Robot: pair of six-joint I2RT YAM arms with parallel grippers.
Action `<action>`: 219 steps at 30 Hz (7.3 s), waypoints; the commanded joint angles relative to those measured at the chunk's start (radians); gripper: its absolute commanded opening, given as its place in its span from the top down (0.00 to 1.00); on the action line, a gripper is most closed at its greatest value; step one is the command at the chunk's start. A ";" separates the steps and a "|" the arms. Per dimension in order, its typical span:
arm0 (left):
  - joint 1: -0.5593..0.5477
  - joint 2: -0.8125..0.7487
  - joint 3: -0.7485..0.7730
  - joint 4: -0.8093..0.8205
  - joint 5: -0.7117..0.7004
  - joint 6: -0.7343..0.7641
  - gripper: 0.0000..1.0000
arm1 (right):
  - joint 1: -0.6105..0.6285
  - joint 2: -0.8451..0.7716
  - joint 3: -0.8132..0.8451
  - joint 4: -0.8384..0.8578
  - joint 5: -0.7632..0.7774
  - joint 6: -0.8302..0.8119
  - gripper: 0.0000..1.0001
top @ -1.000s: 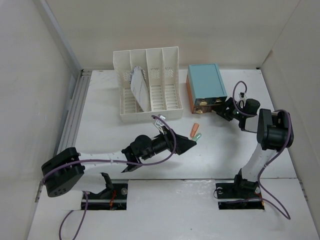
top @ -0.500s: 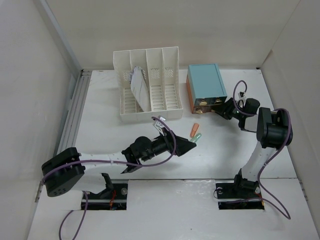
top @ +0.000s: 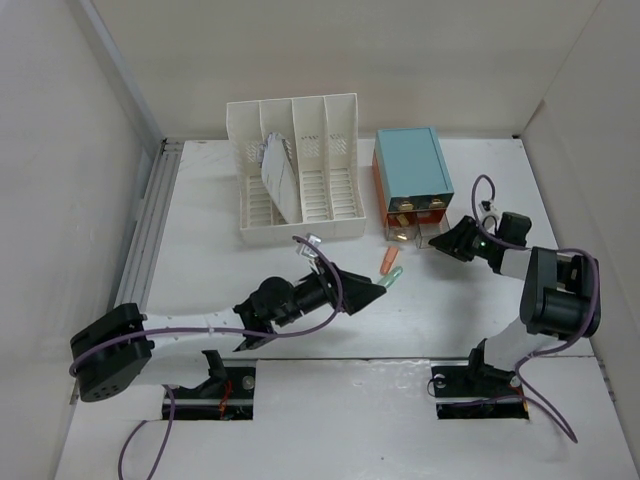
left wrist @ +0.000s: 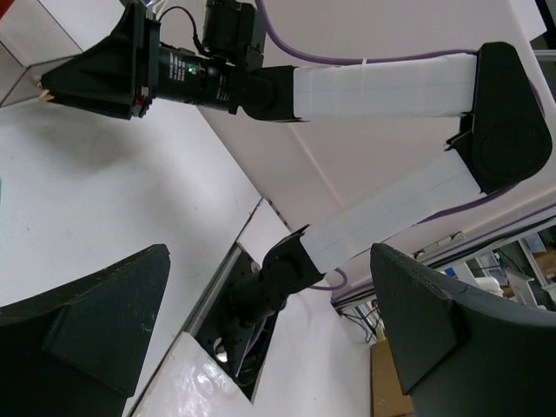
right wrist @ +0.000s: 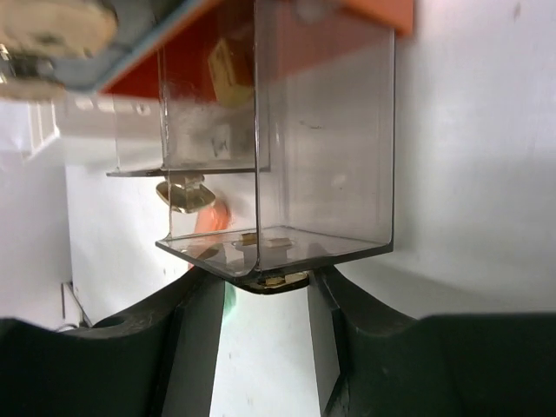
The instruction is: Organize the desk
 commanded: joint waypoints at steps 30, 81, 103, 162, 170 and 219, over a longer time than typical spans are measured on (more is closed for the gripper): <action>-0.021 0.075 0.064 0.017 0.010 0.073 0.00 | -0.017 -0.200 0.266 -0.782 -0.217 -0.704 0.33; -0.031 -0.698 -0.034 -0.781 -0.323 0.194 0.52 | 0.770 0.005 0.430 -1.107 0.430 -2.046 0.71; -0.031 -0.769 -0.034 -0.842 -0.352 0.231 0.52 | 0.850 0.119 0.449 -1.119 0.482 -1.965 0.79; -0.031 -0.755 -0.023 -0.828 -0.341 0.240 0.52 | 0.503 -0.091 0.548 -1.157 0.249 -1.914 0.67; -0.031 -0.782 -0.055 -0.828 -0.332 0.213 0.52 | 0.652 0.050 0.539 -1.062 0.385 -1.940 0.54; -0.031 -0.807 -0.052 -0.836 -0.319 0.233 0.52 | 0.792 -0.183 0.614 -0.812 0.615 -1.326 0.93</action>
